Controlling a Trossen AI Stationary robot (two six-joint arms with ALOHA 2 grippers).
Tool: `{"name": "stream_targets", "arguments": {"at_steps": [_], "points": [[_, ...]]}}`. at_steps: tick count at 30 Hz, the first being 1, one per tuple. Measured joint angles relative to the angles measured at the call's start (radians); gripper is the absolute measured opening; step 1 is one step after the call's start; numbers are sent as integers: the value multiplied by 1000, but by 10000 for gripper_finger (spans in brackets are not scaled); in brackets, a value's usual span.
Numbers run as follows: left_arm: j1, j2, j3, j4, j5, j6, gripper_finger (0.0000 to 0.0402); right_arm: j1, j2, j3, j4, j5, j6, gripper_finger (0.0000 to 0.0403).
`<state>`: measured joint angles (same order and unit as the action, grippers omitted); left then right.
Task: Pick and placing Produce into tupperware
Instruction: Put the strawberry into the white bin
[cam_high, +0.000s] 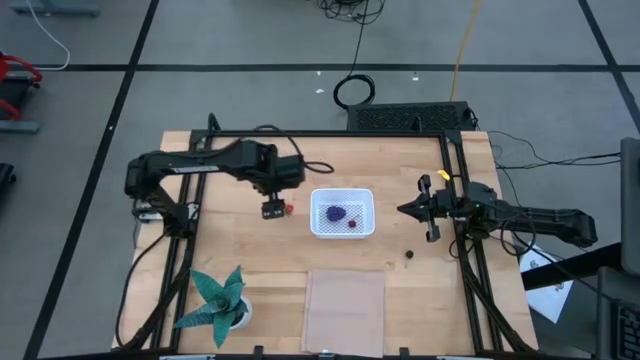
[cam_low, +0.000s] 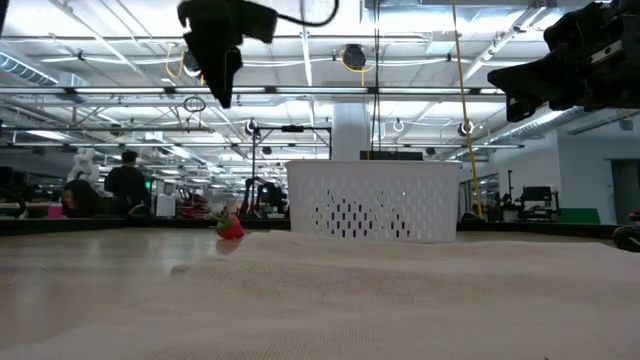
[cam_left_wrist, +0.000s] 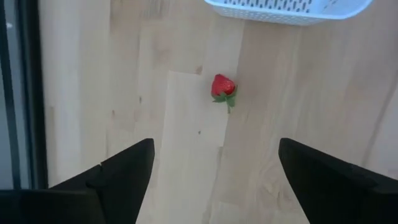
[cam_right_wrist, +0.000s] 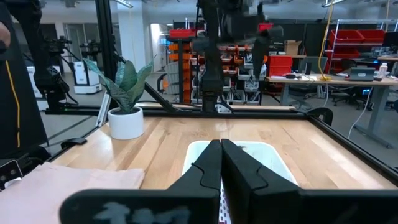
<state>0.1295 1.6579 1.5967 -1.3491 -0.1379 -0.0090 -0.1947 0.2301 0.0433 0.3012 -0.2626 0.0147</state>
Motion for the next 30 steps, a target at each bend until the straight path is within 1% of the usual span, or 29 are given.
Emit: {"name": "stream_targets", "arguments": {"at_steps": [4,7,10,17,20,24,26,30], "points": [[3,74,0,82,3,8,349,0,5,0,0,0,0,0],[13,107,0,119,35,14,349,0,7,0,0,0,0,0],[24,112,0,123,56,18,349,0,7,0,0,0,0,0],[33,90,-19,130,44,-29,349,0,7,0,0,0,0,0],[32,95,-60,147,38,-39,349,0,7,0,0,0,0,0],[33,93,-150,235,31,-46,349,0,8,0,0,0,0,0],[33,95,-195,252,31,-46,349,0,9,0,-1,0,0,0],[32,93,-251,313,31,-46,349,0,9,0,0,0,0,0]]}}
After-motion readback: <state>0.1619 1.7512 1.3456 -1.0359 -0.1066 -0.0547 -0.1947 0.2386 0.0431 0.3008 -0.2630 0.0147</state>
